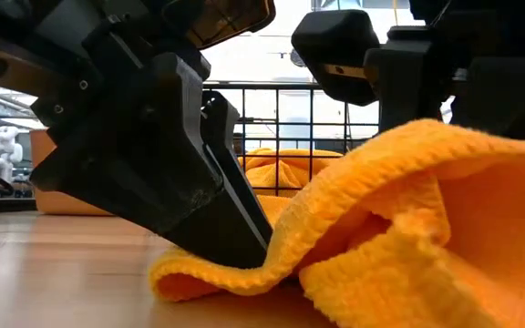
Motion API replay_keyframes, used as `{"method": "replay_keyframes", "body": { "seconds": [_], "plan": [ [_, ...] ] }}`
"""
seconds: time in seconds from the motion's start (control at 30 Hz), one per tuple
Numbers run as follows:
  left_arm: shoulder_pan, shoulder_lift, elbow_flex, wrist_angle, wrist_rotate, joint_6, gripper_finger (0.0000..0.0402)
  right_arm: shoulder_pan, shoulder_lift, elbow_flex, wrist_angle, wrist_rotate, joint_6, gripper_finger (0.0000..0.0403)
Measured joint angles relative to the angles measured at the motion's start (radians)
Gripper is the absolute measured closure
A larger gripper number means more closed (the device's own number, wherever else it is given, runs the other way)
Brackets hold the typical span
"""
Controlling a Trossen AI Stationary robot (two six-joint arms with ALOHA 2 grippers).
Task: Sort microfiber towel by color & place in baskets
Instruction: Put the orange microfiber towel into the black wire basket
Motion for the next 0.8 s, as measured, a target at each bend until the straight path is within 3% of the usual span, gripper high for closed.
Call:
{"method": "replay_keyframes", "body": {
  "seconds": [0.23,0.47,0.8],
  "plan": [
    [-0.027,-0.061,0.000,-0.002,0.000,0.000,0.0263,0.026,0.000,0.000,0.002,0.017,0.008,0.0393],
    [-0.094,-0.194,0.000,0.001,-0.012,0.026,0.0263,0.092,0.000,0.088,-0.072,0.188,0.028,0.0399],
    [-0.164,-0.268,0.001,-0.040,-0.248,0.101,0.0263,0.170,0.000,0.351,-0.328,0.431,0.023,0.0400]
  ]
}}
